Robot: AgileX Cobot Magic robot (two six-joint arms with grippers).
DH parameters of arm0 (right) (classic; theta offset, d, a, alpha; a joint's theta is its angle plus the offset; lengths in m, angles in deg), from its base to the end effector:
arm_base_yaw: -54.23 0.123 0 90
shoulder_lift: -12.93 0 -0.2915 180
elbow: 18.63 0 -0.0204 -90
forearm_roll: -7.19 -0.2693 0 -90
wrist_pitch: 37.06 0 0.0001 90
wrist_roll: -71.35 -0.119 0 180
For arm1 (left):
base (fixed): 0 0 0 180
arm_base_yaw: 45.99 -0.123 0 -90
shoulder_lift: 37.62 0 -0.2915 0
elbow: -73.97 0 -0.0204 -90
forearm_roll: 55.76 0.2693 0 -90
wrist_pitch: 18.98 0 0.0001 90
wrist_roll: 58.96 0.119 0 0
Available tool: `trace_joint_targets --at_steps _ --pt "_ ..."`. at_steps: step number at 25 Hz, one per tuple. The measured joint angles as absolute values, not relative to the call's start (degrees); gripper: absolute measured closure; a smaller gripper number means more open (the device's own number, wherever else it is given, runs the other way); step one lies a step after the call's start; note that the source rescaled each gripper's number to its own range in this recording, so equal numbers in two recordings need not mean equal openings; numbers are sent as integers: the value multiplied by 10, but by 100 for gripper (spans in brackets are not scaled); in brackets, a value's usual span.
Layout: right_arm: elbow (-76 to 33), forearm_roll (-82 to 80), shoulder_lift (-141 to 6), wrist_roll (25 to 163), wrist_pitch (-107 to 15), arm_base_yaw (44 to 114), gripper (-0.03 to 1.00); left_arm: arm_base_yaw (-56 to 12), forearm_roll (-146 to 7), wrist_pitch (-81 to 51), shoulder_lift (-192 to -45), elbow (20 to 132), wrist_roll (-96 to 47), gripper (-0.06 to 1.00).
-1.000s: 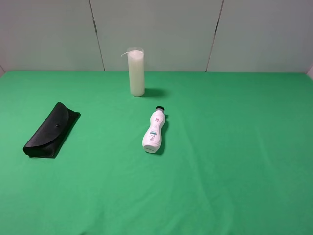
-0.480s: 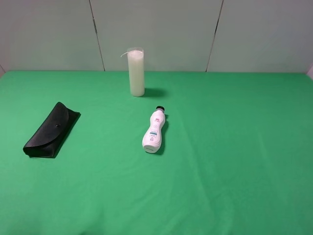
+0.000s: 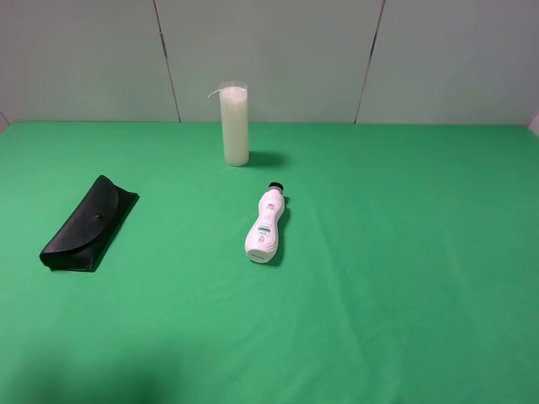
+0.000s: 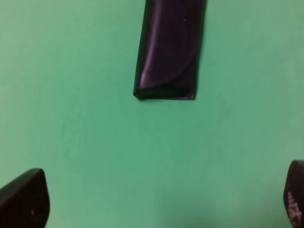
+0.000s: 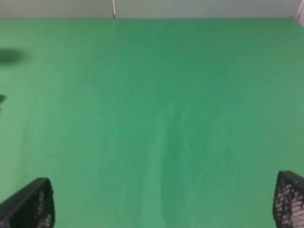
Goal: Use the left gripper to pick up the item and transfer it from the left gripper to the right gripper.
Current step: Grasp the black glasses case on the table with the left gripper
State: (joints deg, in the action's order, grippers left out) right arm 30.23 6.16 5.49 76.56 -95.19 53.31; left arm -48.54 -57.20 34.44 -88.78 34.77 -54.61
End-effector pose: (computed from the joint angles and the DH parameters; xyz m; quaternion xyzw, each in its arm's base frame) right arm 0.0320 0.0013 0.2778 -0.0316 0.8401 -0.0200 0.5412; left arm 0.1568 0.0046 0.2727 0.0109 0.9503 0.0068 0.3110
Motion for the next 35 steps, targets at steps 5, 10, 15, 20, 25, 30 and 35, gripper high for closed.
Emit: trace_joint_targets --at_steps 5,10,15,20,25,30,35 --pt "302 62 55 766 -952 533 -3 -485 -572 308 -978 349 -547 -6" --pt "302 62 55 766 -952 533 -3 -485 -572 275 -1060 349 -547 -6" --pt "302 62 55 766 -952 533 -3 -485 -572 240 -1143 349 -543 -6" --pt "302 62 55 766 -952 533 -3 -485 -572 206 -1207 349 -537 -6" --pt "302 62 55 766 -952 533 -3 -485 -572 172 -1257 349 -535 -6" --pt "302 62 55 766 -952 533 -3 -473 -568 138 -1309 349 -534 -6" --pt "302 62 55 766 -952 533 -3 -452 -558 124 -1363 365 -534 -6"
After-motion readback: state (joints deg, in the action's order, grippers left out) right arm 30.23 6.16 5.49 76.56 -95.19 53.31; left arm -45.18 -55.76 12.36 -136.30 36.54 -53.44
